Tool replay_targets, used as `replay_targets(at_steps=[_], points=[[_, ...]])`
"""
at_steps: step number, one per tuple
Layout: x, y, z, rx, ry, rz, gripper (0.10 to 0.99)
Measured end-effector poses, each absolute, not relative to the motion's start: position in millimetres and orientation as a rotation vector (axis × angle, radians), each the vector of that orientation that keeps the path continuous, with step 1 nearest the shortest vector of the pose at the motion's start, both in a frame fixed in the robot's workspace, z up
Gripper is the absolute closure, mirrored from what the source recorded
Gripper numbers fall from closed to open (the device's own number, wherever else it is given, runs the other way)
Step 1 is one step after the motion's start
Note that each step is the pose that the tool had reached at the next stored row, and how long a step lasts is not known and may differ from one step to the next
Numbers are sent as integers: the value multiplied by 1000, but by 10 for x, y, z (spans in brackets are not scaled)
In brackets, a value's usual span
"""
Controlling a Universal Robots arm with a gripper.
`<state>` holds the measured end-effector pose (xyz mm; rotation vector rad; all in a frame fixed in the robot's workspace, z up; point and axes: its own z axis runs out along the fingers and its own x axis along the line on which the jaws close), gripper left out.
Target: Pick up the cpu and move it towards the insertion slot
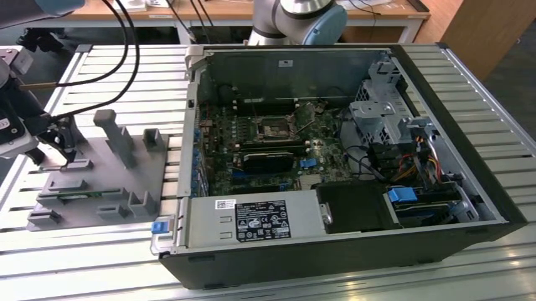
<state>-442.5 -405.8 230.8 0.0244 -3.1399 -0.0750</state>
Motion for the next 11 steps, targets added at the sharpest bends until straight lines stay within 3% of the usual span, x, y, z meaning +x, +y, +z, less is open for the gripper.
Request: replay_targets(at_steps=[11], points=[[-4425, -4056, 2353, 24, -3140, -75, 541]])
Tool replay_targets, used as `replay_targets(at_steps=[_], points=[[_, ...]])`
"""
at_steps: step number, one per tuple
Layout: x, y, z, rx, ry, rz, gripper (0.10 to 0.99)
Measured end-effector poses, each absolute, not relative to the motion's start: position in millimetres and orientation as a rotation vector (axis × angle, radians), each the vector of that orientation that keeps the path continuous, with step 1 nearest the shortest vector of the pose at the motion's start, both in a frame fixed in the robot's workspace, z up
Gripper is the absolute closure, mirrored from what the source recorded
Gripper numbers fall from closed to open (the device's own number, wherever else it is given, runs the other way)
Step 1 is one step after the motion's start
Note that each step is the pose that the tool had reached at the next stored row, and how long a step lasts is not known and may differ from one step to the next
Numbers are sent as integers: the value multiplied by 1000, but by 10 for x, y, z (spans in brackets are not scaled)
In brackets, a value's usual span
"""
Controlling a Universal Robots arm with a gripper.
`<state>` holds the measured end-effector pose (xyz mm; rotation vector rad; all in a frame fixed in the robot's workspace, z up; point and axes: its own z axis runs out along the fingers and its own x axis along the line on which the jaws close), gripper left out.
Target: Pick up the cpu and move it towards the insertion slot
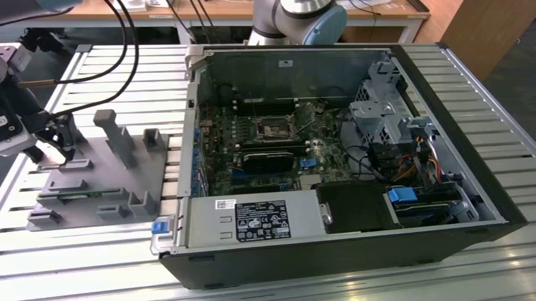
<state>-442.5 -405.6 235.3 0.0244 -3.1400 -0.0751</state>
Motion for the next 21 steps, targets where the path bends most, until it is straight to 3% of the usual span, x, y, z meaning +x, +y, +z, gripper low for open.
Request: replay_targets(at_steps=[21], points=[[-4425, -4053, 2431, 24, -3140, -75, 541]])
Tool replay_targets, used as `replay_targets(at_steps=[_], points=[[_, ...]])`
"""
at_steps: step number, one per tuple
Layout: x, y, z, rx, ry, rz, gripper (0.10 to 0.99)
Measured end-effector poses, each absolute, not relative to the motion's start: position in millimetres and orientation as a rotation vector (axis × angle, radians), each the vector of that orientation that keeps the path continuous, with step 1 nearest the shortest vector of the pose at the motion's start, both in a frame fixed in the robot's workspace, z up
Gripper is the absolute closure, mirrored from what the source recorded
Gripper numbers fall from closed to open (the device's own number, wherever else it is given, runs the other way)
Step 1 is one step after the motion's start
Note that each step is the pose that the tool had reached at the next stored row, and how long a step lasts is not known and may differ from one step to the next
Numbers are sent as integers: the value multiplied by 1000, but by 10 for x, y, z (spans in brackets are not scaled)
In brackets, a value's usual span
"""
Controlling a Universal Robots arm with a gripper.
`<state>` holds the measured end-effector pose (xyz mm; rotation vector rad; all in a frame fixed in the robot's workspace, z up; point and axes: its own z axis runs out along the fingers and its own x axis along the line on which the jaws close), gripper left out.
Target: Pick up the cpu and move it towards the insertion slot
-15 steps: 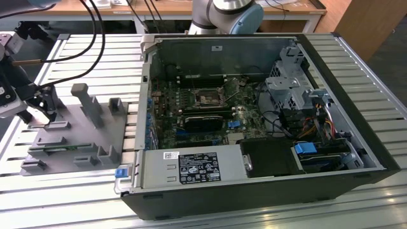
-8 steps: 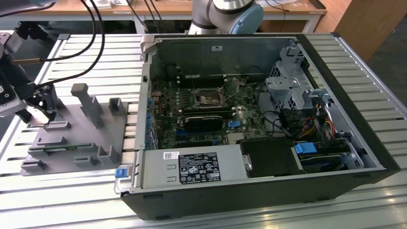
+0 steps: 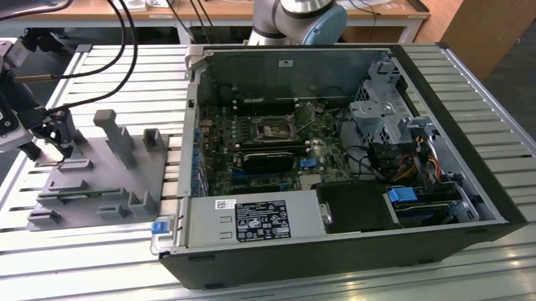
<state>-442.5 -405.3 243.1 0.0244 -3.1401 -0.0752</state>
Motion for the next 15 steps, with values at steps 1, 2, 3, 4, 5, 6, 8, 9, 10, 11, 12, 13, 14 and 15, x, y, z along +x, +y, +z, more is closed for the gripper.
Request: replay_targets(at_steps=[1, 2, 3, 4, 5, 6, 8, 9, 10, 11, 12, 13, 14, 15], points=[[-4425, -4052, 2435, 24, -3140, -75, 541], [-4425, -4050, 2437, 24, -3140, -75, 541], [-4425, -4046, 2456, 24, -3140, -75, 541], [-4425, -4046, 2460, 24, -3140, -75, 541], [-4425, -4046, 2463, 24, -3140, -75, 541], [-4425, -4046, 2467, 24, -3140, -75, 541], [-4425, -4046, 2474, 24, -3140, -75, 541], [-4425, -4046, 2477, 24, -3140, -75, 541], [-4425, -4046, 2480, 24, -3140, -75, 541], [-4425, -4046, 2483, 24, -3140, -75, 541], [-4425, -4046, 2486, 24, -3140, -75, 541], [-4425, -4046, 2490, 24, -3140, -75, 541], [-4425, -4046, 2494, 24, -3140, -75, 541], [-4425, -4045, 2496, 24, -3140, -75, 541]])
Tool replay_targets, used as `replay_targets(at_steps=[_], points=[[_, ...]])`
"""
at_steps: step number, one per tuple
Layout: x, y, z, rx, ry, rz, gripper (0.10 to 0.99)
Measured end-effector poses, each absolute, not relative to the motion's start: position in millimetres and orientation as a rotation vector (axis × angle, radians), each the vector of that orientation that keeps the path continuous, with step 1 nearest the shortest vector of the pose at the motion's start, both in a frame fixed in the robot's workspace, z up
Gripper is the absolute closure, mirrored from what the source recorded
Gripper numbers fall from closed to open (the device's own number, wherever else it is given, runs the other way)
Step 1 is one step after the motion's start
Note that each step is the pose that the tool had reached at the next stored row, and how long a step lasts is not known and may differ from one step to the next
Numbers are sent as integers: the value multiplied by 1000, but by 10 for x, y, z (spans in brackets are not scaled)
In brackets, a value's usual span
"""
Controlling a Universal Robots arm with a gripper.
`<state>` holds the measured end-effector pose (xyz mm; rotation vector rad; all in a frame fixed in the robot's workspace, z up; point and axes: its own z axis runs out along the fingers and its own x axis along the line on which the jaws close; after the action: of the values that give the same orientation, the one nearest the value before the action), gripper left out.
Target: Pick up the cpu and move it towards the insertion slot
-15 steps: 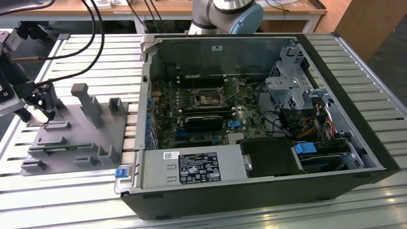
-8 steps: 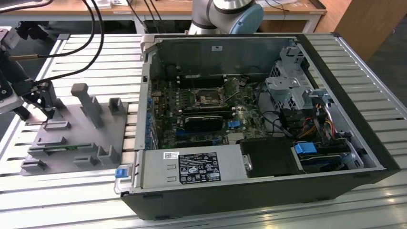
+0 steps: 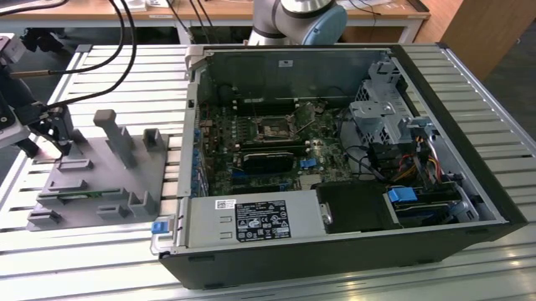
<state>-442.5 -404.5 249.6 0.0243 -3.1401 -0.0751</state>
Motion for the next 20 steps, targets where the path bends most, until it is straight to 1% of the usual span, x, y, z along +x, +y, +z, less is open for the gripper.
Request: replay_targets(at_steps=[20], points=[[-4425, -4045, 2570, 24, -3140, -75, 541]])
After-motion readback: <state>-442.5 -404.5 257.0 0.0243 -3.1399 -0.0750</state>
